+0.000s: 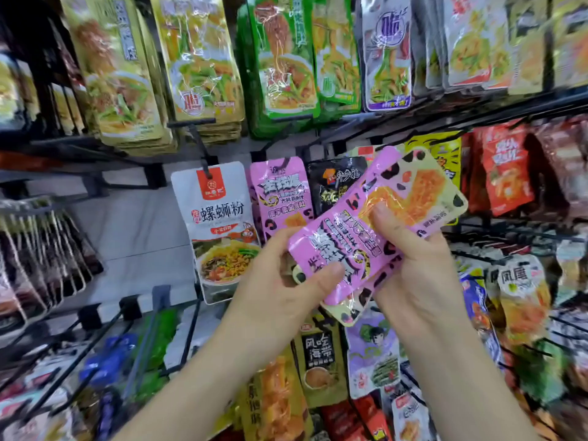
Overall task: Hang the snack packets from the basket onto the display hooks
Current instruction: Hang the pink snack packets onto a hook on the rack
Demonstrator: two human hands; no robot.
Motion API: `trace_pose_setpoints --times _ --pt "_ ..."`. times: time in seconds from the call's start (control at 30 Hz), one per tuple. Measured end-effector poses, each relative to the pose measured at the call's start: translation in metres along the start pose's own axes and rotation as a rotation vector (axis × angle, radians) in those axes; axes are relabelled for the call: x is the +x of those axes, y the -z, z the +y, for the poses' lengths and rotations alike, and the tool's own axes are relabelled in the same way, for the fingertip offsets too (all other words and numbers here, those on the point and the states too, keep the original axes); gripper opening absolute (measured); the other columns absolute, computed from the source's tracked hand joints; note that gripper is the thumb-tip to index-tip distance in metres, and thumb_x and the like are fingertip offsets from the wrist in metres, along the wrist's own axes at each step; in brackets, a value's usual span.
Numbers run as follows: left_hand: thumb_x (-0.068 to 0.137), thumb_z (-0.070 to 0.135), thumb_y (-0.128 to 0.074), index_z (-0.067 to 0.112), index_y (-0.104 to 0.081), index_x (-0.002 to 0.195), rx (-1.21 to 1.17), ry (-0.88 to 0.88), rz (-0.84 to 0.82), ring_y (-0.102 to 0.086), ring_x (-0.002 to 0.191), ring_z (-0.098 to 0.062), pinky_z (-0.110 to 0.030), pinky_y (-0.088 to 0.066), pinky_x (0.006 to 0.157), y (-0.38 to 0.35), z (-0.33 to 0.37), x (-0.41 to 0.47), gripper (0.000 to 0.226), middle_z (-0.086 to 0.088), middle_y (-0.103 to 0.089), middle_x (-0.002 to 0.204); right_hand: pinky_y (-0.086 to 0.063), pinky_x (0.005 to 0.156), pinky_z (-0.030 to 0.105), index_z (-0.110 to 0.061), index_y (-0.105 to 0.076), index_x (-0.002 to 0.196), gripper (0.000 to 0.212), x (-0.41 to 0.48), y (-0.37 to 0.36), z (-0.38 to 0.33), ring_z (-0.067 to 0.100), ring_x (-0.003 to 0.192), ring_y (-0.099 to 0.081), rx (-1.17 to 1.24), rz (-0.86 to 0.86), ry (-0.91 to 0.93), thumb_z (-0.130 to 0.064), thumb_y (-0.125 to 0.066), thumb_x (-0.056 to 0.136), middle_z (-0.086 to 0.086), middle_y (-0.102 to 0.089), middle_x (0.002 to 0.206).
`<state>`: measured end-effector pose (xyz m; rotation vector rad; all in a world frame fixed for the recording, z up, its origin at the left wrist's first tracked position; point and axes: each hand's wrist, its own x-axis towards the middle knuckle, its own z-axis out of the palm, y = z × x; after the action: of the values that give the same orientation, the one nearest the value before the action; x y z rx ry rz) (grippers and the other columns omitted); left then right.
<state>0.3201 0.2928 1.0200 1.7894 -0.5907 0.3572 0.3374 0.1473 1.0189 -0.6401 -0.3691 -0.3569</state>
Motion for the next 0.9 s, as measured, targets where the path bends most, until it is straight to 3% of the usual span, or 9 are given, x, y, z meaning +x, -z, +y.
trace_pose_setpoints --times 0.1,0.2,0.27,0.33,0.37,0.43,0.57,0.73,0.9 --pt "0.079 0.010 -0.075 0.026 -0.058 0.109 -0.181 -0.006 0.180 -0.071 0.090 -0.014 -0.035 -0.058 0.080 -0.010 0.004 -0.008 0.037 0.006 -0.074 0.098 -0.056 0.085 0.051 -0.013 -0.057 0.130 0.056 -0.007 -0.010 0.013 0.026 0.098 -0.069 0.129 0.039 -0.010 -0.011 -0.067 0.075 0.010 -0.069 0.113" --pt "0.075 -0.008 -0.074 0.032 -0.054 0.118 -0.187 -0.048 0.167 -0.071 0.080 -0.010 -0.022 -0.057 0.068 -0.009 0.005 -0.011 0.062 0.002 -0.073 0.097 -0.054 0.089 0.055 -0.012 -0.055 0.132 0.057 -0.010 -0.013 0.020 0.030 0.108 -0.066 0.166 0.098 -0.027 -0.015 -0.067 0.077 0.014 -0.065 0.125" --pt "0.074 -0.014 -0.071 0.031 -0.054 0.122 -0.174 -0.074 0.156 -0.067 0.064 -0.006 -0.015 -0.051 0.059 -0.002 0.009 -0.014 0.068 -0.010 -0.072 0.092 -0.054 0.089 0.054 -0.014 -0.053 0.133 0.053 -0.013 -0.014 0.021 0.028 0.108 -0.067 0.087 0.117 0.024 -0.015 -0.066 0.082 0.011 -0.067 0.123" --pt "0.073 -0.012 -0.072 0.032 -0.057 0.121 -0.172 -0.091 0.141 -0.063 0.059 -0.009 -0.018 -0.050 0.057 0.004 0.013 -0.015 0.067 -0.014 -0.072 0.083 -0.052 0.093 0.053 -0.019 -0.047 0.136 0.060 -0.015 -0.014 0.020 0.025 0.110 -0.066 -0.010 0.119 0.116 -0.014 -0.068 0.080 0.007 -0.066 0.123" --pt "0.072 -0.012 -0.073 0.032 -0.058 0.121 -0.189 -0.095 0.132 -0.065 0.060 -0.008 -0.018 -0.051 0.057 0.006 0.012 -0.016 0.067 -0.007 -0.073 0.080 -0.050 0.096 0.054 -0.021 -0.043 0.138 0.068 -0.017 -0.015 0.018 0.026 0.111 -0.065 -0.038 0.125 0.160 -0.014 -0.071 0.077 0.007 -0.065 0.125" --pt "0.068 -0.005 -0.075 0.032 -0.058 0.123 -0.240 -0.109 0.110 -0.071 0.072 -0.014 -0.021 -0.055 0.060 0.009 0.011 -0.017 0.068 -0.005 -0.075 0.086 -0.049 0.097 0.056 -0.023 -0.040 0.139 0.076 -0.017 -0.015 0.015 0.028 0.113 -0.064 -0.049 0.145 0.204 -0.012 -0.075 0.073 0.010 -0.063 0.127" --pt "0.064 0.002 -0.073 0.030 -0.058 0.120 -0.350 -0.121 0.063 -0.073 0.079 -0.024 -0.027 -0.058 0.064 0.013 0.010 -0.018 0.064 -0.013 -0.075 0.085 -0.059 0.078 0.049 -0.012 -0.053 0.131 0.044 -0.016 -0.012 0.011 0.025 0.098 -0.071 0.067 0.168 0.051 -0.018 -0.064 0.088 0.010 -0.072 0.112" --pt "0.081 0.007 -0.070 0.030 -0.058 0.122 -0.378 -0.167 0.098 -0.068 0.102 -0.030 -0.035 -0.058 0.081 0.013 0.000 -0.015 0.048 -0.013 -0.071 0.109 -0.060 0.072 0.045 -0.011 -0.054 0.126 0.036 -0.019 -0.014 0.016 0.019 0.086 -0.073 0.090 0.205 -0.018 -0.026 -0.059 0.093 0.007 -0.075 0.099" --pt "0.084 0.015 -0.065 0.039 -0.056 0.101 -0.218 -0.233 0.227 -0.071 0.086 -0.027 -0.037 -0.060 0.067 0.002 0.008 -0.016 0.031 -0.009 -0.067 0.111 -0.060 0.075 0.042 -0.004 -0.052 0.121 0.039 -0.020 -0.016 0.024 0.022 0.087 -0.073 -0.043 0.226 0.066 -0.033 -0.055 0.096 0.007 -0.075 0.097"
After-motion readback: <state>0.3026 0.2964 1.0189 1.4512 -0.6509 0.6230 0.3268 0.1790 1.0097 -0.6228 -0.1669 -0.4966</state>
